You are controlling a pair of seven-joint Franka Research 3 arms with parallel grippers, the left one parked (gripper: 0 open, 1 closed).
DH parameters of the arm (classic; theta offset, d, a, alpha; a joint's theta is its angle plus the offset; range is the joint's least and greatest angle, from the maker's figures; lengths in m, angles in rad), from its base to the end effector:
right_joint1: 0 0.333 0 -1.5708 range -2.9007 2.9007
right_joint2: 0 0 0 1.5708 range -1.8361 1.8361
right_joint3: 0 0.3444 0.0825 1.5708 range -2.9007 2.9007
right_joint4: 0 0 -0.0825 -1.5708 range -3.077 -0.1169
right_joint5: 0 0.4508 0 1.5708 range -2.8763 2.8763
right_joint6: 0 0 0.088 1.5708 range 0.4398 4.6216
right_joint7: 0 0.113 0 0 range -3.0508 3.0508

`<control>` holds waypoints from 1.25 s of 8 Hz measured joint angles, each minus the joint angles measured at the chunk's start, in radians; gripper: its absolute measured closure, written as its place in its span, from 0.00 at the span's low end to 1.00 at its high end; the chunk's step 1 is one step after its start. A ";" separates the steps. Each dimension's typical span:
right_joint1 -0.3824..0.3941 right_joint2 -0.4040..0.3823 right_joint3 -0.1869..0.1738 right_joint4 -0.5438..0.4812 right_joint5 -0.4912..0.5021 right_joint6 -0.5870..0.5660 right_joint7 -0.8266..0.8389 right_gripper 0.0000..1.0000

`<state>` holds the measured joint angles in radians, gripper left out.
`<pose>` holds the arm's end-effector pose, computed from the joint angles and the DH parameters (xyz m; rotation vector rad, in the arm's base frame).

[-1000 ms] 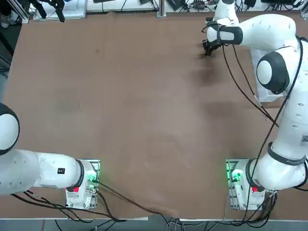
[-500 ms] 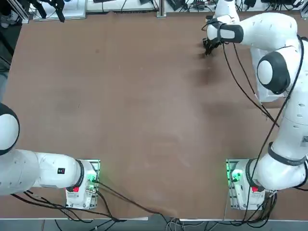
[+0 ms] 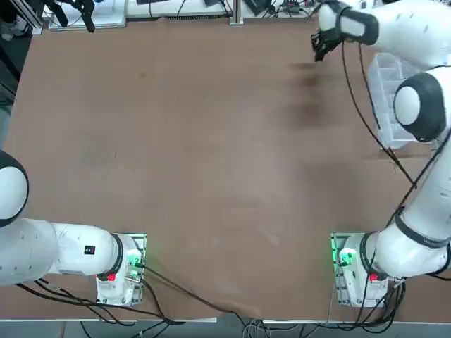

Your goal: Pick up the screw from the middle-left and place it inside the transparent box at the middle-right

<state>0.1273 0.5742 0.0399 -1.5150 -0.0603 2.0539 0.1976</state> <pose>0.7633 0.1207 0.3099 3.1044 -0.0116 -0.0442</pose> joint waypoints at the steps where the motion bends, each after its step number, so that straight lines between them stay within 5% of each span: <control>1: -0.039 -0.043 -0.003 -0.001 0.000 -0.068 -0.059 0.93; 5: -0.217 -0.144 -0.005 -0.025 0.000 -0.175 -0.337 0.93; 10: -0.433 -0.154 -0.008 -0.134 -0.001 -0.067 -0.669 0.93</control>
<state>-0.3060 0.4207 0.0322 -1.6492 -0.0608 1.9866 -0.4710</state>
